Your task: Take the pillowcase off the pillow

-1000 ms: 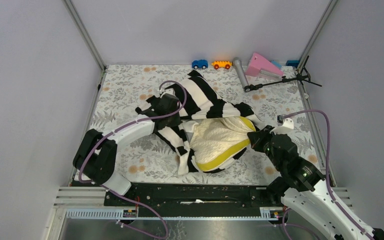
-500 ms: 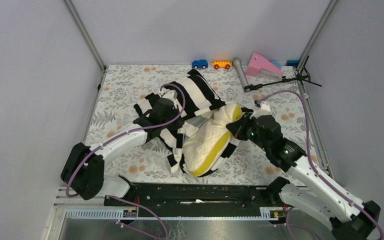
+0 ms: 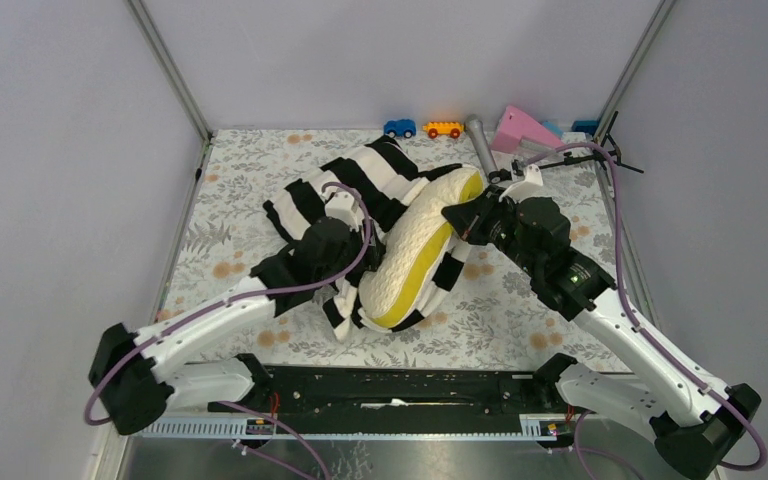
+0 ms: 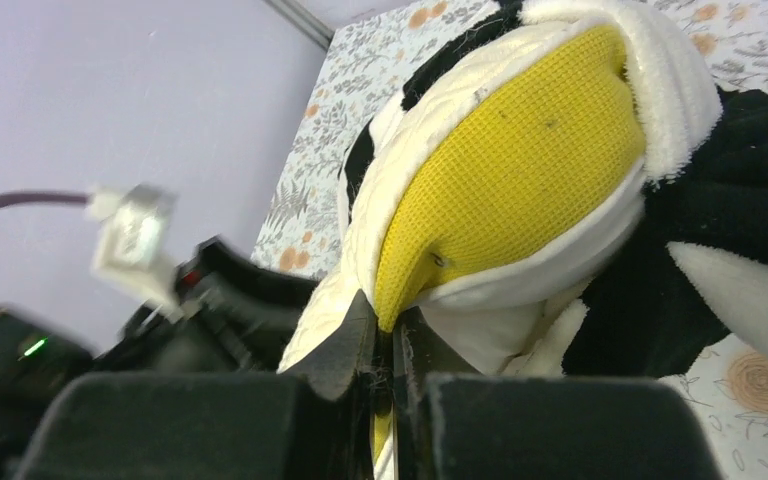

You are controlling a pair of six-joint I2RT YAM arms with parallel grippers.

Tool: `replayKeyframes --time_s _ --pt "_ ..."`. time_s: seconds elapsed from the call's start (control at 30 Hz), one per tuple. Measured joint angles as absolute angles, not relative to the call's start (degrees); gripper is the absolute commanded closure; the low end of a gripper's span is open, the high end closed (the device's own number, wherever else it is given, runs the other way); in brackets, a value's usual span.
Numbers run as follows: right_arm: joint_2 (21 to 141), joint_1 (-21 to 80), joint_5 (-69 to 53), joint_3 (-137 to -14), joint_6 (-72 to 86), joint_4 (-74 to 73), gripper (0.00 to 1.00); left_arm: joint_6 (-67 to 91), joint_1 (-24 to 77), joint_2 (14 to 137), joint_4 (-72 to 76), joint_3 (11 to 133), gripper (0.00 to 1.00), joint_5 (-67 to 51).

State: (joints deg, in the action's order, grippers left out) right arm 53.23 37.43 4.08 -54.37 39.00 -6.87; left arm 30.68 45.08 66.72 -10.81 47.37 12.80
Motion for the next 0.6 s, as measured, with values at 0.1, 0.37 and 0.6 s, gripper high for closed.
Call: replayKeyframes --time_s 0.1,0.37,0.6 --pt "52.88 37.43 5.56 -54.33 38.57 -6.92 1.00 30.02 51.64 62.04 -13.96 49.36 0.28 16.25" --pt "53.71 37.32 6.11 -52.88 38.37 -6.24 1.00 25.12 71.46 67.99 -19.29 67.83 0.17 27.16" --pt "53.78 37.32 4.54 -52.51 38.37 -5.28 1.00 24.45 74.65 79.11 -25.61 75.13 0.09 38.76"
